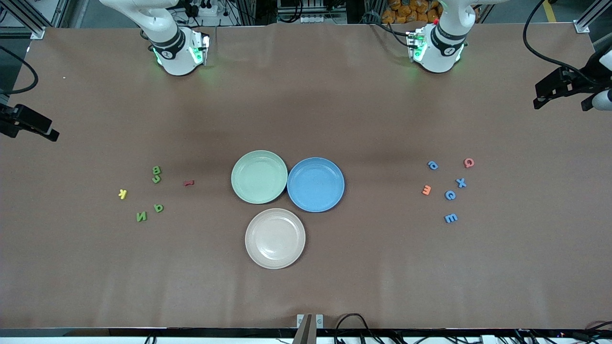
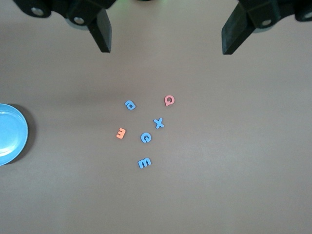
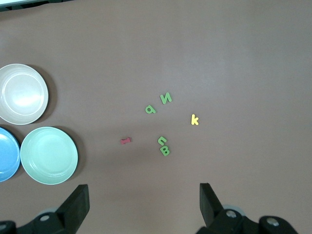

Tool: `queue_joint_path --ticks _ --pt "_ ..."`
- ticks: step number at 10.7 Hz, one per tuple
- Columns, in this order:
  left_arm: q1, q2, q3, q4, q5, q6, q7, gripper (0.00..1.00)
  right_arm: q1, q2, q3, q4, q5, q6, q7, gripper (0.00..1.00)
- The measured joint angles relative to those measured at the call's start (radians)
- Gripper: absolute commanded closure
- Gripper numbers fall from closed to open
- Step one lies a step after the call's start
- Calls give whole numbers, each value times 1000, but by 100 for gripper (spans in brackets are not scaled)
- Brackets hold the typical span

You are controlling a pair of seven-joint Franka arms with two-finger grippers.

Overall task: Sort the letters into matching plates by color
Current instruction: 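Move the left gripper toward the blue letters while the right gripper reaches green letters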

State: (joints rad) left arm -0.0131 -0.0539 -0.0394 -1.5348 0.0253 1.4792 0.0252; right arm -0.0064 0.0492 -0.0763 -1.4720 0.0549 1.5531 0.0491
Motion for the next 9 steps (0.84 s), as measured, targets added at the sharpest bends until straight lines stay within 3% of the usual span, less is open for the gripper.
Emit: queue_joint_path --ticks 9 --pt "3 64 4 -11 -20 -28 0 0 0 1 8 0 0 0 1 0"
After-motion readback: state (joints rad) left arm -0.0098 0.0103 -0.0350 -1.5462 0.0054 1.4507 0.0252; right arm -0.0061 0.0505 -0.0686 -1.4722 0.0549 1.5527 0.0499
